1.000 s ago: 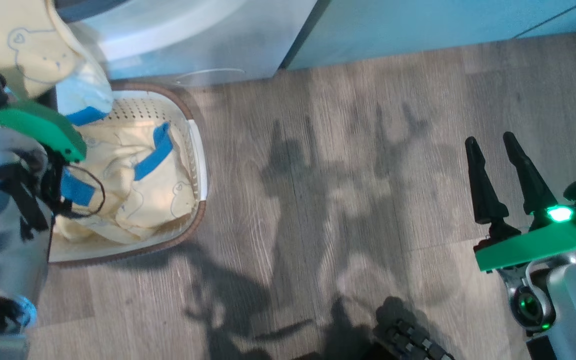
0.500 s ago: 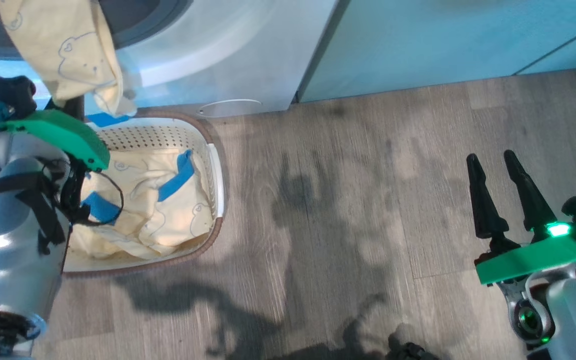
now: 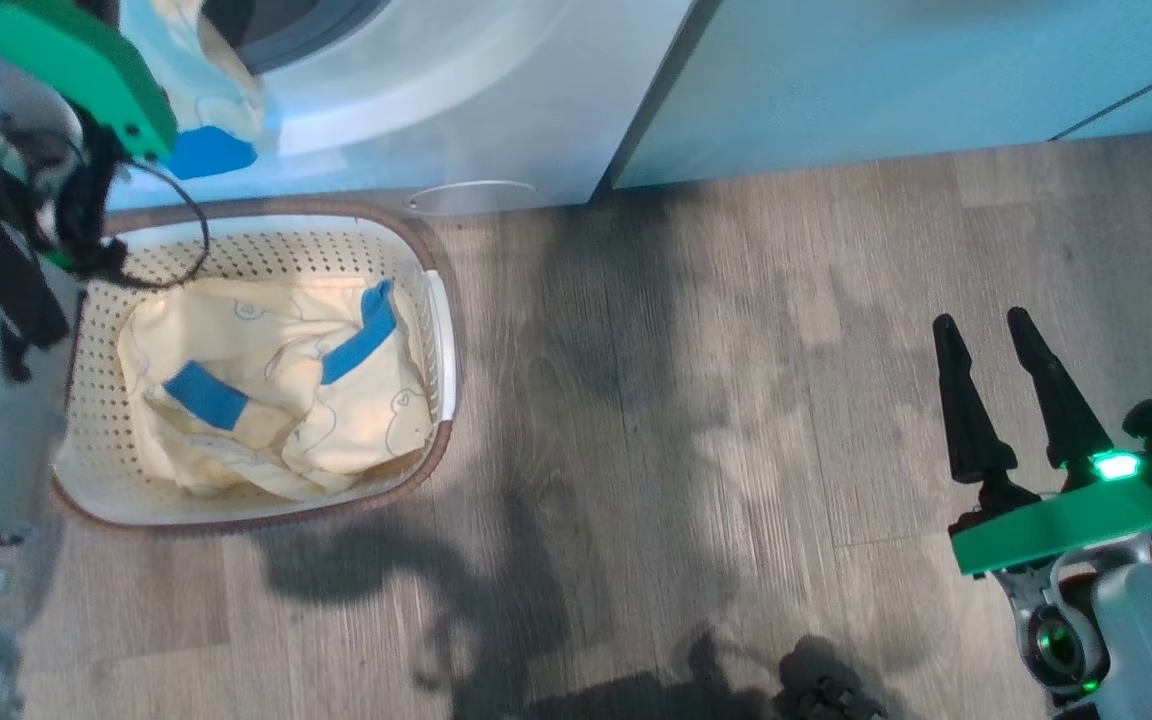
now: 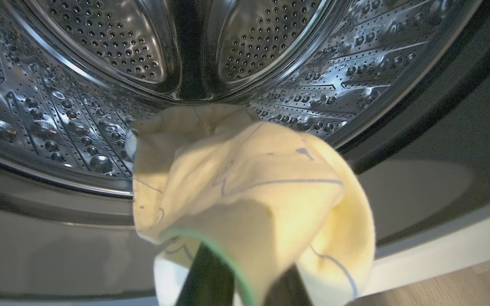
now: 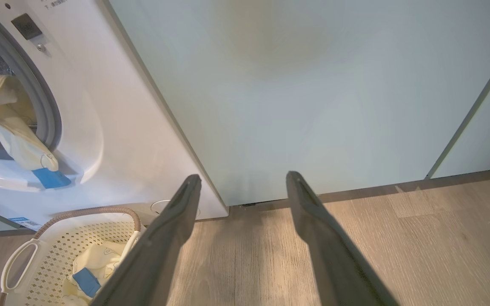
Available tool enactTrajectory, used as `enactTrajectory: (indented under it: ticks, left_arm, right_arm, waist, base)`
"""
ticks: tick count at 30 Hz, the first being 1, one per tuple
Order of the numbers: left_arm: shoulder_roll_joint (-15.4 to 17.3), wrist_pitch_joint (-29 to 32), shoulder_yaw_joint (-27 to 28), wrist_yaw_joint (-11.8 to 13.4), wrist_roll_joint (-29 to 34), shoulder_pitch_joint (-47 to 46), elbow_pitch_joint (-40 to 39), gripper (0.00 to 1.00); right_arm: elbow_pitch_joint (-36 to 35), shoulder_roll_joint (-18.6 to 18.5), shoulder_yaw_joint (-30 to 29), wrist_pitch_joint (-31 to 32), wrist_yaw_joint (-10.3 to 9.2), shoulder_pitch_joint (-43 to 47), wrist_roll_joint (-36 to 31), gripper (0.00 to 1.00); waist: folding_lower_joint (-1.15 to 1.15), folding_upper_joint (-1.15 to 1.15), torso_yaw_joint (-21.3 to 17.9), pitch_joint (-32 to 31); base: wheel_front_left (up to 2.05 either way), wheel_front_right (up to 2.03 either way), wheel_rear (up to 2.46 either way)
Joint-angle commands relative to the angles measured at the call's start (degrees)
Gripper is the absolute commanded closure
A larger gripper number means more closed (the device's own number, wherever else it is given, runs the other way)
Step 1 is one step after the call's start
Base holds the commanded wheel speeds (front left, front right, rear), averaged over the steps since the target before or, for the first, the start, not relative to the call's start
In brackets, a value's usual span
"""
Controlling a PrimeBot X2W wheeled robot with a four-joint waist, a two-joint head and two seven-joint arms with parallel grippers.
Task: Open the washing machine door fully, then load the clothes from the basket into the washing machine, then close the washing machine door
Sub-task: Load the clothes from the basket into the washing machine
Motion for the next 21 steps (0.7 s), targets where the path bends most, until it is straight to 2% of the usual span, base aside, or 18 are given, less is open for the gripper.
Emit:
enactTrajectory:
  ticks: [1,10,21]
  left_arm:
    - [3.5,1.0,1.3,0.7,-0.2,-2.9,-2.4,1.0]
    - [4.6,5.1,1.2,2.5,0.1,-10.8,-0.6,1.0]
    - [3.5,3.8,-2.0,5.0,4.0,-24.2,7.9,1.0]
  right_arm:
    - [-1.7,-0.6,0.7,-0.5,-0.16,-0.2,0.4,0.0]
    - [-1.8,-0.3,1.2,-0.5,-0.16,-1.6,0.6,0.0]
    - [-2.4,0.2,1.7,-0.5,-0.16,-4.4,0.9,0.0]
  waist:
    - [0.0,0.0,-0.2,0.6]
    - [0.0,0.0,-0.9,3.2]
    - [0.0,0.0,-2.0,8.6]
  base:
    - [0.0,0.0,0.0]
    - [0.0,0.0,0.0]
    - [0.0,0.0,0.0]
